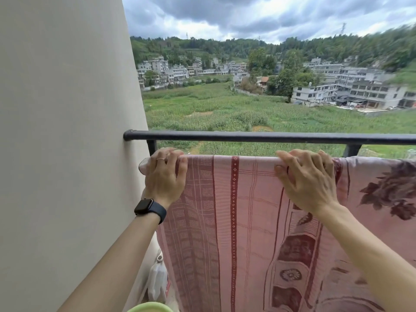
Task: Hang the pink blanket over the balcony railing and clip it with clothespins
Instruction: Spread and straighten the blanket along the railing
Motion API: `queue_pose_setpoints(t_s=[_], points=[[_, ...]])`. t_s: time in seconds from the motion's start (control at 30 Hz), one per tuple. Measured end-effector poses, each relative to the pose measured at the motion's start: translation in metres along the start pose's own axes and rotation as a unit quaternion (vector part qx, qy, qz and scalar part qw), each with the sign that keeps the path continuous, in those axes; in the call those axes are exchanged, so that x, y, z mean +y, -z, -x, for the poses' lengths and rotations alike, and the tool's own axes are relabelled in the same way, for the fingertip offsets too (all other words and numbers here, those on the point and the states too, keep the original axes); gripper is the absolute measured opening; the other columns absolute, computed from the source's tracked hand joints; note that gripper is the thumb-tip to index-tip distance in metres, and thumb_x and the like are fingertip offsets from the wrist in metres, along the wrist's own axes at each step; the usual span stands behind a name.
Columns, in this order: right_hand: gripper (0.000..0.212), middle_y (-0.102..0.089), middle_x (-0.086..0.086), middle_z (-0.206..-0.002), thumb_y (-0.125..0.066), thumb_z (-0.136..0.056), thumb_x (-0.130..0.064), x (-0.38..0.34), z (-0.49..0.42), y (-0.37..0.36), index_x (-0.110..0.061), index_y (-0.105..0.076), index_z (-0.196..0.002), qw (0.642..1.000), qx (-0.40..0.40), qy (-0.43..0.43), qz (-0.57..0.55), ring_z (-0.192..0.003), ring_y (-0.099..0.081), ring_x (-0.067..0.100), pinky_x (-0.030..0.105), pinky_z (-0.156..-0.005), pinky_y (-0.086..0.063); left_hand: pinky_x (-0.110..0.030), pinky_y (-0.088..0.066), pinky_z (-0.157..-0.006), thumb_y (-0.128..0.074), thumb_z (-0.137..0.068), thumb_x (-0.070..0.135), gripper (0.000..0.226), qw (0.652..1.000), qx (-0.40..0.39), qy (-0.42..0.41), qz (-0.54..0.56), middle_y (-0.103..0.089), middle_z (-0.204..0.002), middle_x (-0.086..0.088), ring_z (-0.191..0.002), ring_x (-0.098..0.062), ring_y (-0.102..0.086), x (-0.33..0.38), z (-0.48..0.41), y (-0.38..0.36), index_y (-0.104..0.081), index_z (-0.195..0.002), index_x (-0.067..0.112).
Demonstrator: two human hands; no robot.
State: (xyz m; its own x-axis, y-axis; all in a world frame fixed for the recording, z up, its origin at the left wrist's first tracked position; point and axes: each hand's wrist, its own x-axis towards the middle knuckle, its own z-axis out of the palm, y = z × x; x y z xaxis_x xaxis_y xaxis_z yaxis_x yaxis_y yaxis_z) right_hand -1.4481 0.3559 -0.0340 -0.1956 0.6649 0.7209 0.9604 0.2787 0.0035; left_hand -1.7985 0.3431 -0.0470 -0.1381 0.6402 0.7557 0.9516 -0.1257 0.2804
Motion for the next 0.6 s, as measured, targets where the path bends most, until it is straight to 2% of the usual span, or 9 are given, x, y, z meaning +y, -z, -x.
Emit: queue_pose_setpoints(t_s=[0.1, 0.2, 0.27, 0.33, 0.4, 0.47, 0.53, 0.6], points=[[0.046, -0.054, 0.004, -0.131, -0.036, -0.098, -0.051, -0.007, -0.002, 0.003, -0.028, -0.052, -0.135, 1.0, 0.004, 0.005, -0.029, -0.126, -0.045, 0.027, 0.053, -0.115, -0.019, -0.048, -0.03, -0.108, -0.026, -0.101, 0.044, 0.046, 0.999, 0.031, -0.025, -0.026, -0.049, -0.137, -0.006, -0.129, -0.03, -0.041, -0.009, -0.006, 0.001, -0.057, -0.125, 0.019], [0.048, -0.051, 0.001, -0.142, -0.041, -0.097, -0.051, -0.007, 0.007, 0.008, -0.027, -0.052, -0.137, 0.998, 0.017, 0.028, -0.062, -0.135, -0.042, 0.023, 0.05, -0.118, -0.012, -0.056, -0.023, -0.111, -0.03, -0.098, 0.034, 0.041, 0.997, 0.06, 0.004, -0.052, -0.045, -0.143, -0.009, -0.134, -0.032, -0.037, -0.004, -0.001, 0.001, -0.056, -0.125, 0.018], [0.047, -0.049, 0.0, -0.145, -0.042, -0.097, -0.05, 0.007, 0.012, 0.016, -0.027, -0.054, -0.136, 0.996, 0.047, 0.005, -0.073, -0.136, -0.042, 0.021, 0.051, -0.117, -0.01, -0.057, -0.01, -0.116, -0.033, -0.094, 0.029, 0.042, 0.997, 0.061, 0.018, -0.051, -0.039, -0.149, -0.006, -0.142, -0.027, -0.029, 0.023, 0.001, 0.002, -0.052, -0.131, 0.021], [0.045, -0.051, -0.001, -0.144, -0.038, -0.098, -0.05, 0.033, 0.014, 0.027, -0.028, -0.055, -0.133, 0.995, 0.058, -0.047, -0.062, -0.136, -0.042, 0.02, 0.053, -0.116, -0.009, -0.056, -0.004, -0.118, -0.039, -0.091, 0.033, 0.045, 0.998, 0.051, -0.028, -0.038, -0.038, -0.149, -0.004, -0.143, -0.024, -0.027, 0.065, 0.0, 0.006, -0.05, -0.134, 0.022], [0.047, -0.056, -0.002, -0.139, -0.027, -0.1, -0.054, 0.068, 0.019, 0.038, -0.03, -0.055, -0.129, 0.994, 0.02, -0.101, -0.043, -0.135, -0.042, 0.02, 0.055, -0.116, -0.008, -0.055, -0.008, -0.118, -0.043, -0.091, 0.04, 0.047, 0.995, 0.027, -0.091, -0.03, -0.043, -0.145, -0.003, -0.139, -0.023, -0.033, 0.117, 0.0, 0.001, -0.053, -0.132, 0.021], [0.054, -0.063, -0.003, -0.124, -0.015, -0.101, -0.059, 0.095, 0.026, 0.045, -0.033, -0.058, -0.117, 0.994, -0.028, -0.103, -0.02, -0.124, -0.05, 0.022, 0.054, -0.113, -0.011, -0.053, -0.015, -0.116, -0.041, -0.093, 0.045, 0.046, 0.992, -0.009, -0.125, -0.029, -0.052, -0.137, -0.002, -0.131, -0.022, -0.043, 0.169, 0.006, -0.015, -0.058, -0.128, 0.021], [0.054, -0.065, -0.003, -0.107, -0.013, -0.101, -0.062, 0.113, 0.032, 0.053, -0.034, -0.058, -0.111, 0.997, -0.039, -0.059, 0.004, -0.107, -0.057, 0.022, 0.049, -0.107, -0.02, -0.05, -0.024, -0.109, -0.034, -0.096, 0.048, 0.046, 0.993, -0.031, -0.11, -0.04, -0.062, -0.122, -0.002, -0.115, -0.022, -0.053, 0.205, 0.017, -0.031, -0.063, -0.121, 0.023], [0.049, -0.062, -0.003, -0.098, -0.018, -0.101, -0.061, 0.136, 0.041, 0.063, -0.034, -0.057, -0.114, 0.999, -0.032, -0.041, 0.01, -0.098, -0.057, 0.023, 0.045, -0.097, -0.027, -0.044, -0.032, -0.097, -0.028, -0.098, 0.047, 0.048, 0.996, -0.023, -0.076, -0.049, -0.067, -0.101, -0.003, -0.096, -0.023, -0.055, 0.213, 0.024, -0.038, -0.066, -0.11, 0.022]])
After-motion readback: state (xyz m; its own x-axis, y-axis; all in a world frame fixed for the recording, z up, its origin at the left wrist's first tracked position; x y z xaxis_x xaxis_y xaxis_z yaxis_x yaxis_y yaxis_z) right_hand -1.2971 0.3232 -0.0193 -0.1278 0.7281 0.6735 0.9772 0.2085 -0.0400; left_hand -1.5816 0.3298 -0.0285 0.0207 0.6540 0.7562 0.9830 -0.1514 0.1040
